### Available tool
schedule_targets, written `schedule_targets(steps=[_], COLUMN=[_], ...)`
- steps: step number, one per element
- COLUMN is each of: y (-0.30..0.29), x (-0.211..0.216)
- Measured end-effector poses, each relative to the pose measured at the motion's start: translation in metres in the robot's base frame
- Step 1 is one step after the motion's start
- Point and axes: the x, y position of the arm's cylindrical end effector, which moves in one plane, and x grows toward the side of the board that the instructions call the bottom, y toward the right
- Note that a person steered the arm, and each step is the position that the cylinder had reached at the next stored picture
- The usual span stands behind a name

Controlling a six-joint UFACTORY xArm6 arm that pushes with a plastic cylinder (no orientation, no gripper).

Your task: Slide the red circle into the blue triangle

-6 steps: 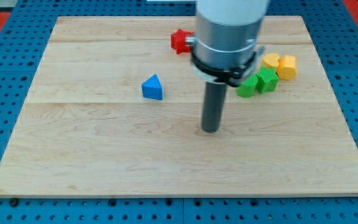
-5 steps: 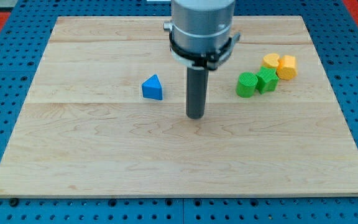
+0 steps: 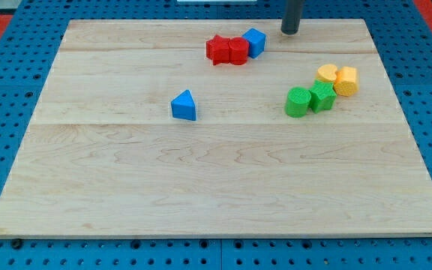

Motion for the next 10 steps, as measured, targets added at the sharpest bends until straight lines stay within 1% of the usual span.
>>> schedule_targets(steps=[1,2,4,5,6,7,8,9,10], y=[-0.056,-0.093,-0.124,-0.13,-0.127,-0.124,-0.147,-0.12,-0.108], x=[0.027,0.033,0.065,0.086,0.087,0.128,0.137,0.137,0.193])
